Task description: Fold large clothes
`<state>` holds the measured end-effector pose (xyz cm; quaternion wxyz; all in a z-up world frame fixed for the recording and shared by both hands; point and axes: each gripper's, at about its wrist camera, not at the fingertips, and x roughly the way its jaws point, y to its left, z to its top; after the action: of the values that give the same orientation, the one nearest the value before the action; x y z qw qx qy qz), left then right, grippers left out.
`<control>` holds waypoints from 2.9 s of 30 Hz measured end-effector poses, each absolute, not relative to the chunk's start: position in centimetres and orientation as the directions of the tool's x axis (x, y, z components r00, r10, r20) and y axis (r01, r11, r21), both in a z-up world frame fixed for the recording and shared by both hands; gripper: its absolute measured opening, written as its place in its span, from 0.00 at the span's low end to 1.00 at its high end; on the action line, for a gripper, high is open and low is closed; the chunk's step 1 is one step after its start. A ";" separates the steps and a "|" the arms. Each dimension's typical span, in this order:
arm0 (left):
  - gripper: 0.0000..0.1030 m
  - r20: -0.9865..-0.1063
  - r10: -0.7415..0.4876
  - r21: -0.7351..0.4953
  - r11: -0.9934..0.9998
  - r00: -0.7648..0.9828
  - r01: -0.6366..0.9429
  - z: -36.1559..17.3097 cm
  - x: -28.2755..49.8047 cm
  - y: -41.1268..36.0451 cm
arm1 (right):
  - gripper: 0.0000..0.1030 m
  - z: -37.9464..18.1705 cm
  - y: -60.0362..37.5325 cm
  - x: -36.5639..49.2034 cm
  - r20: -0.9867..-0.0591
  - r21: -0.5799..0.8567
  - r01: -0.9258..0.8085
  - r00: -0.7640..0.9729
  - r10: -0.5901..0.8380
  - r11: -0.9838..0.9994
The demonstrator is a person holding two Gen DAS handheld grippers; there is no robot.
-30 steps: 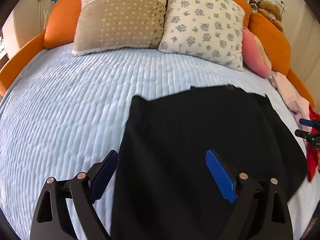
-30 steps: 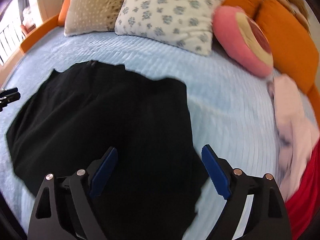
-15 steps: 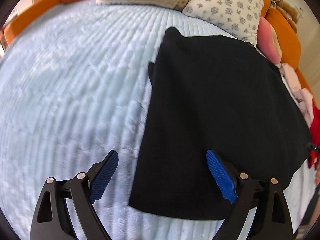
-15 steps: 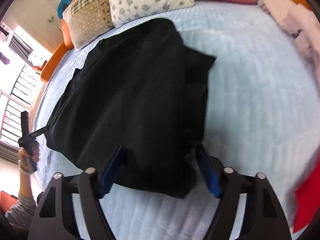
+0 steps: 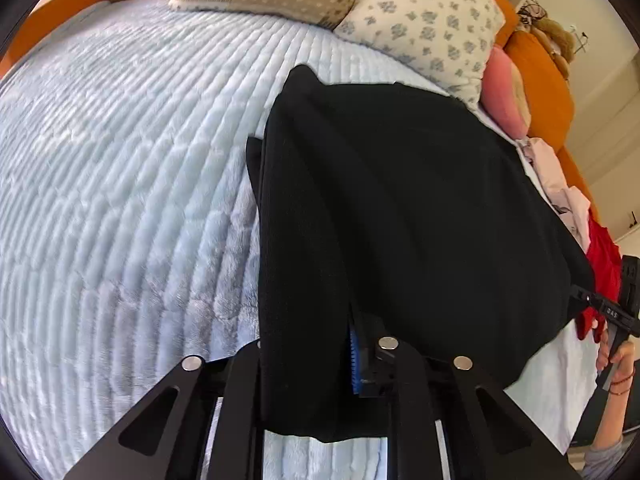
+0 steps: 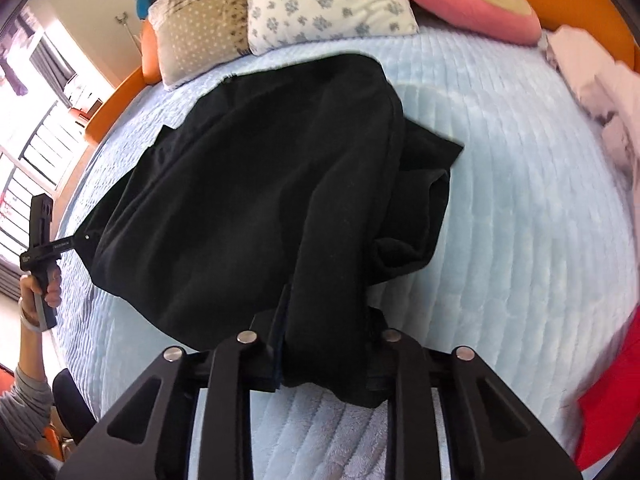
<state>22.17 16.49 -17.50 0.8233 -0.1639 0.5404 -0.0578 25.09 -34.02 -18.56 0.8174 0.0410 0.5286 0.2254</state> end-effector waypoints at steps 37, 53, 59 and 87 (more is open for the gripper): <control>0.88 -0.878 -0.193 -0.335 0.901 0.438 -0.275 -19.5 13.4 18.0 | 0.73 -11.6 -29.3 17.6 -0.749 -0.027 -0.309 0.636 0.185 0.951; 0.90 -0.755 -0.385 -0.631 0.648 0.531 -0.426 -22.1 12.6 17.0 | 0.34 -18.2 -16.3 20.2 -0.750 0.233 -0.346 0.531 0.394 0.909; 0.90 -0.747 -0.422 -0.647 0.640 0.514 -0.415 -22.5 12.9 14.5 | 0.34 -18.1 -15.3 21.3 -0.748 0.234 -0.340 0.535 0.392 0.911; 0.20 -0.656 -0.376 -0.718 0.578 0.654 -0.388 -22.2 16.0 16.1 | 0.35 -16.4 -15.3 20.6 -0.739 0.220 -0.339 0.554 0.383 0.915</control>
<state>16.04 16.10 -22.21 0.7851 -0.4592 0.4156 0.0038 20.64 -15.33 -16.35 0.8812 0.0258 0.4252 0.2049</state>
